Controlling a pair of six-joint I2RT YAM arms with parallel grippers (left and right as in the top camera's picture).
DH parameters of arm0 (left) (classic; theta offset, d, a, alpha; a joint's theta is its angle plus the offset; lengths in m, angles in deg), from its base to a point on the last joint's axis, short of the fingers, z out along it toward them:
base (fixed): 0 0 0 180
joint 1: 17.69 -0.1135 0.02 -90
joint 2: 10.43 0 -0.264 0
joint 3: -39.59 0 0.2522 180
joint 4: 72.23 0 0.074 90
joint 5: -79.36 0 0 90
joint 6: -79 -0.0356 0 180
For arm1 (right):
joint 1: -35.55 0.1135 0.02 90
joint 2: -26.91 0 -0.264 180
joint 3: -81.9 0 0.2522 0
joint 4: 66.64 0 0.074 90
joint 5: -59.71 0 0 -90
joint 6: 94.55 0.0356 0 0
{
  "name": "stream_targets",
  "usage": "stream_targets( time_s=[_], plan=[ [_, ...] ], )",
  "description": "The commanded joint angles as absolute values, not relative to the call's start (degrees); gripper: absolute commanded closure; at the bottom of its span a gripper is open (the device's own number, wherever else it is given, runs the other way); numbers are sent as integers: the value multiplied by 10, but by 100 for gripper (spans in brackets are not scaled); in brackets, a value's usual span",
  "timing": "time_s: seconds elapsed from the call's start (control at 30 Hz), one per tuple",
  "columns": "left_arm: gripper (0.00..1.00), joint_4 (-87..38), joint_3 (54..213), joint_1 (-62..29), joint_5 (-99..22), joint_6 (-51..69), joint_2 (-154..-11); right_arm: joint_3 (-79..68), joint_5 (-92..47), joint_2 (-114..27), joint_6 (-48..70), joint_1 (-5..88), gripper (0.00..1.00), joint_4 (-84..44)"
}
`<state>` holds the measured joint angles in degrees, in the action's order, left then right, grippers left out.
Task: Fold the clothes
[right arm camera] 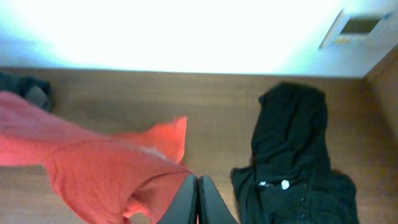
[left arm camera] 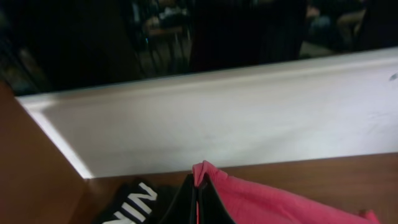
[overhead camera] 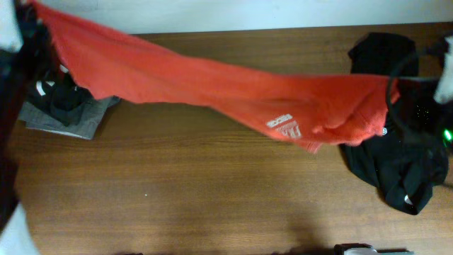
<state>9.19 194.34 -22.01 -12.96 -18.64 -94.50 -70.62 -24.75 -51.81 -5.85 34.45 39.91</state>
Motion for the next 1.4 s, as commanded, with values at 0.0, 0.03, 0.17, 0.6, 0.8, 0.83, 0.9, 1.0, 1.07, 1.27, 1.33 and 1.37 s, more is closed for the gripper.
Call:
stream_targets(
  time_s=[0.0,0.03,0.17,0.6,0.8,0.83,0.9,1.0,1.07,1.27,1.33,1.37],
  plan=[
    [99,115,1952,-224,-127,-179,-907,-729,-245,-458,-60,339,96,401],
    [99,122,1952,-224,-127,-180,-901,-729,-245,-446,-60,339,96,402],
    [99,151,1952,-224,-126,-179,-894,-729,-271,-411,-60,339,96,402],
    [99,173,1929,-224,-119,-170,-1015,-729,-314,-512,-65,339,96,400],
    [99,175,1929,-224,-145,-166,-1123,-729,-276,-657,-74,339,96,399],
    [99,175,1929,-222,-145,-166,-1142,-729,-272,-685,-76,339,96,398],
    [99,174,1929,-222,-145,-166,-1181,-729,-267,-737,-78,339,96,394],
    [99,162,1929,-221,-147,-166,-1245,-729,-255,-818,-87,339,96,373],
    [99,146,1929,-220,-158,-169,-1288,-729,-246,-873,-86,339,96,347],
    [99,72,1929,-207,-175,-171,-1418,-729,-229,-1018,-86,339,96,228],
    [99,50,1929,-200,-175,-171,-1452,-729,-229,-1056,-85,339,96,184],
    [99,23,1929,-192,-175,-171,-1486,-729,-223,-1095,-81,339,96,134]
  ],
)
